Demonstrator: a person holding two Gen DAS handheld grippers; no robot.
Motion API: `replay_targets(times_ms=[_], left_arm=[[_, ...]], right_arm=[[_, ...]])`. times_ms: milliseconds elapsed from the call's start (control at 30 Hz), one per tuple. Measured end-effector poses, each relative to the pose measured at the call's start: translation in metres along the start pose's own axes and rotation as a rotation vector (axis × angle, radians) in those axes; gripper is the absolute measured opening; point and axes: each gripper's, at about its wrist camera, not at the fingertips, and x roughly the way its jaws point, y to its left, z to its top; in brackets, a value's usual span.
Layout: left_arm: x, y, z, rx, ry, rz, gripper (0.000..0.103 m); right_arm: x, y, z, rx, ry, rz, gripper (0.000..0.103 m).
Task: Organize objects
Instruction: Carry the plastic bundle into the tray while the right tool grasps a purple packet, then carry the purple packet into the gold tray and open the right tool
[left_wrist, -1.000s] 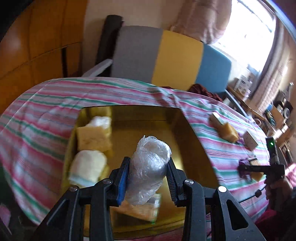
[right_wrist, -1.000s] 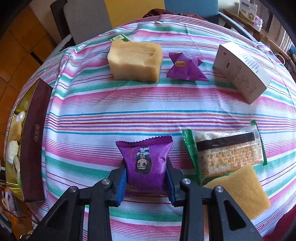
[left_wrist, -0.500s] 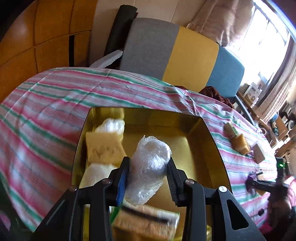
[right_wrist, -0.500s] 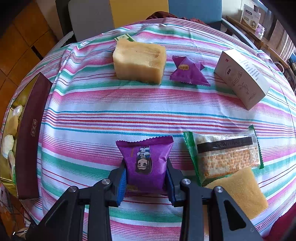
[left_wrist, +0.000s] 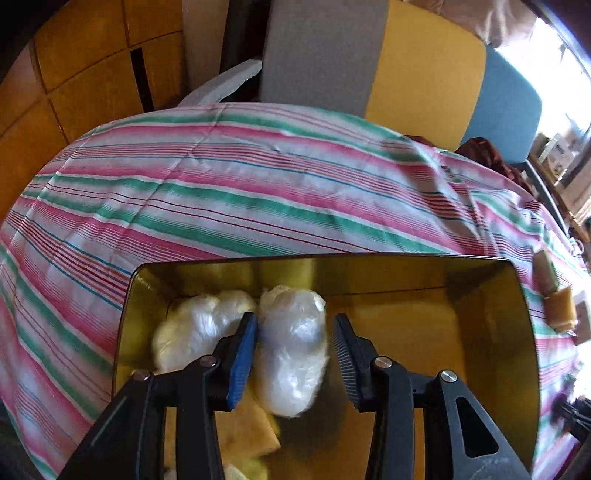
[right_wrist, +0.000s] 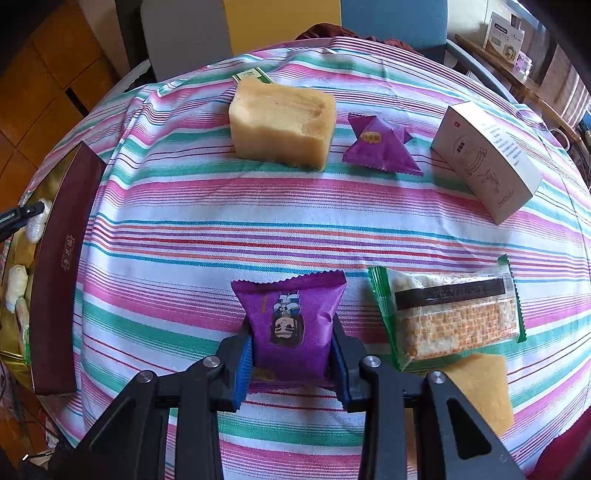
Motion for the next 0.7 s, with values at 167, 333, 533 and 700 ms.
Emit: replay_targets(times_ms=[167,333,533,700], left_arm=[[-0.015,0.003,-0.009,-0.007,-0.048,0.006,0.052],[-0.056,-0.001,-0.027,0.01,-0.14,0.002,0.06],[-0.117,-0.008,-0.071,0.053,-0.262,0.016,0.068],[-0.151,-0.008,-0.105,0.049,-0.315,0.02,0.075]], right_arm=[[-0.001,0.002,-0.001,-0.011,-0.006,-0.005,0.036],[-0.002,0.0,-0.002,-0.017,-0.012,-0.014,0.036],[0.0,0.003,-0.002,-0.021,-0.021,-0.033,0.035],[-0.002,0.003,-0.002,-0.017,-0.024,-0.04,0.035]])
